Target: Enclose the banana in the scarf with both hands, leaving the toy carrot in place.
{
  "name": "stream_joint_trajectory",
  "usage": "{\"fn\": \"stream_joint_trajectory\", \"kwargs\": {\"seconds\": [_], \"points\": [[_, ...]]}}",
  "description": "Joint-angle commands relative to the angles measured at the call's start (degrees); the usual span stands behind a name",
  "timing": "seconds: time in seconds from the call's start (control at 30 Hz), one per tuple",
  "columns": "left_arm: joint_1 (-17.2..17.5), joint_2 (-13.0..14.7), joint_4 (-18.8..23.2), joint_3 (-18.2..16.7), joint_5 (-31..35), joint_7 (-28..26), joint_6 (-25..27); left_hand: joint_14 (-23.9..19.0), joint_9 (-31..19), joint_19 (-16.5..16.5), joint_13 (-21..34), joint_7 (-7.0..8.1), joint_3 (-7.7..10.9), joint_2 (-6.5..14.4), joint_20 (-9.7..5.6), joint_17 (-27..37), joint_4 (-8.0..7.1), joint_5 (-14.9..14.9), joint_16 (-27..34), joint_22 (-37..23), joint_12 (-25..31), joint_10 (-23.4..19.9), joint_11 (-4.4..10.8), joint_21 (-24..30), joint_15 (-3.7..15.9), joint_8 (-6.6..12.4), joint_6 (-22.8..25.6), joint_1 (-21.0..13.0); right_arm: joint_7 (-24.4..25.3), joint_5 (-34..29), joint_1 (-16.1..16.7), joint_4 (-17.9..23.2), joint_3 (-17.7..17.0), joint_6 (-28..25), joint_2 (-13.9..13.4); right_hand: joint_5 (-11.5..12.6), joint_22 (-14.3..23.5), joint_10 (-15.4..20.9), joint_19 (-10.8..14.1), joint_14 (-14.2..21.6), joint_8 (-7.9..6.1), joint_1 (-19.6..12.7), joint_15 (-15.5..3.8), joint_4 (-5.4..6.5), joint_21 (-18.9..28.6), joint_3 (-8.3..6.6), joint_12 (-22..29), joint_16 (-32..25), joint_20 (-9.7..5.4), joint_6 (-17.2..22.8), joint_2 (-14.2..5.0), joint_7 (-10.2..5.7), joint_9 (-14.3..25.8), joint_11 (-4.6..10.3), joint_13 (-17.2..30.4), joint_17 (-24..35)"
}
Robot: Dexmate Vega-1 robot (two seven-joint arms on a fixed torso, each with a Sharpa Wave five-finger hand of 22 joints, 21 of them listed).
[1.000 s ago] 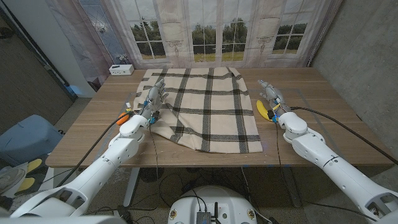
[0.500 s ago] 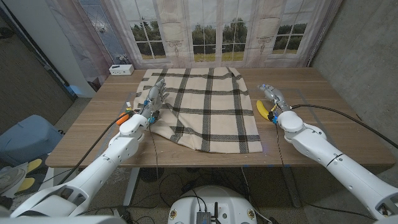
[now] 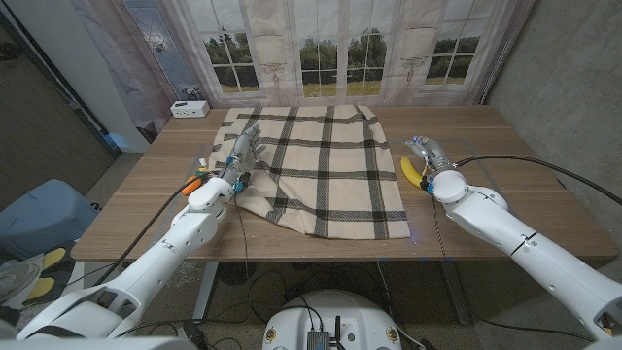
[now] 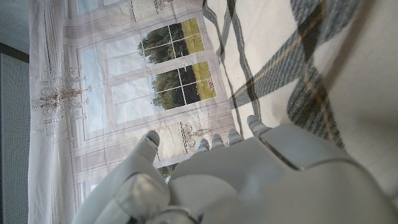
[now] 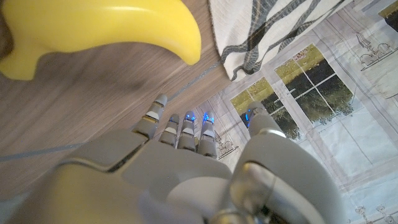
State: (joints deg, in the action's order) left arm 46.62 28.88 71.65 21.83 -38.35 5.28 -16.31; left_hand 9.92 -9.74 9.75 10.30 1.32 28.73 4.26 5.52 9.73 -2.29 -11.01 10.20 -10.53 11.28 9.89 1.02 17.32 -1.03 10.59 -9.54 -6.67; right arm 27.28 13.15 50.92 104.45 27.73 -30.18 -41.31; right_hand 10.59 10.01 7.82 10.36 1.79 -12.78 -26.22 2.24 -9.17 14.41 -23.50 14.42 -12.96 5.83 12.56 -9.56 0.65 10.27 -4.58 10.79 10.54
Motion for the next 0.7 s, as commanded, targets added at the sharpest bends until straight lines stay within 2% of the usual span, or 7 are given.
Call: {"fn": "stream_joint_trajectory", "kwargs": {"seconds": [0.03,0.33,0.7], "points": [[-0.93,-0.34,-0.95,0.45,0.15,0.66,0.49,9.83,-0.21,1.69,0.1,0.04,-0.06,0.13,0.46,0.23,0.19,-0.4,0.19,-0.26,0.18,11.08,-0.05,-0.26,-0.27,0.05,-8.66,-0.34,0.39,-3.72,-2.61,4.36,3.61,-14.41,-1.09,-0.21,0.08,0.79,0.76,0.47,-0.29,-1.03,-0.16,-0.12,-0.06,-0.62,0.19,-0.22,-0.01,0.98,0.23,-0.05,0.27,0.34,0.15,0.09],[-1.08,-0.36,-1.13,0.5,0.06,0.81,0.77,9.84,-0.22,1.65,0.11,0.02,-0.15,0.16,0.42,0.24,0.23,-0.41,0.19,-0.26,0.2,10.99,-0.32,-0.38,-0.25,0.01,-8.63,-0.3,-1.05,-5.92,-4.7,6.41,7.12,-20.97,-1.62,-0.26,0.07,1.57,1.31,1.09,-0.25,-1.93,-0.63,-0.29,-0.16,-1.01,0.12,-0.17,-0.18,1.92,0.32,-0.24,0.28,0.58,0.15,0.07],[-0.73,-0.16,-0.98,0.42,-0.17,1.33,0.56,9.92,-0.22,1.62,0.12,-0.01,-0.26,0.22,0.47,0.24,0.28,-0.42,0.16,-0.27,0.11,11.16,-0.28,-0.56,-0.27,-0.06,-8.65,-0.25,-1.59,-8.16,-5.82,8.79,10.42,-26.85,-1.67,-0.3,0.08,3.95,3.57,3.98,-0.29,-4.06,-1.22,-0.72,-0.01,-1.66,0.21,-0.54,-0.07,4.43,0.93,-0.47,0.3,0.78,0.14,0.02]]}}
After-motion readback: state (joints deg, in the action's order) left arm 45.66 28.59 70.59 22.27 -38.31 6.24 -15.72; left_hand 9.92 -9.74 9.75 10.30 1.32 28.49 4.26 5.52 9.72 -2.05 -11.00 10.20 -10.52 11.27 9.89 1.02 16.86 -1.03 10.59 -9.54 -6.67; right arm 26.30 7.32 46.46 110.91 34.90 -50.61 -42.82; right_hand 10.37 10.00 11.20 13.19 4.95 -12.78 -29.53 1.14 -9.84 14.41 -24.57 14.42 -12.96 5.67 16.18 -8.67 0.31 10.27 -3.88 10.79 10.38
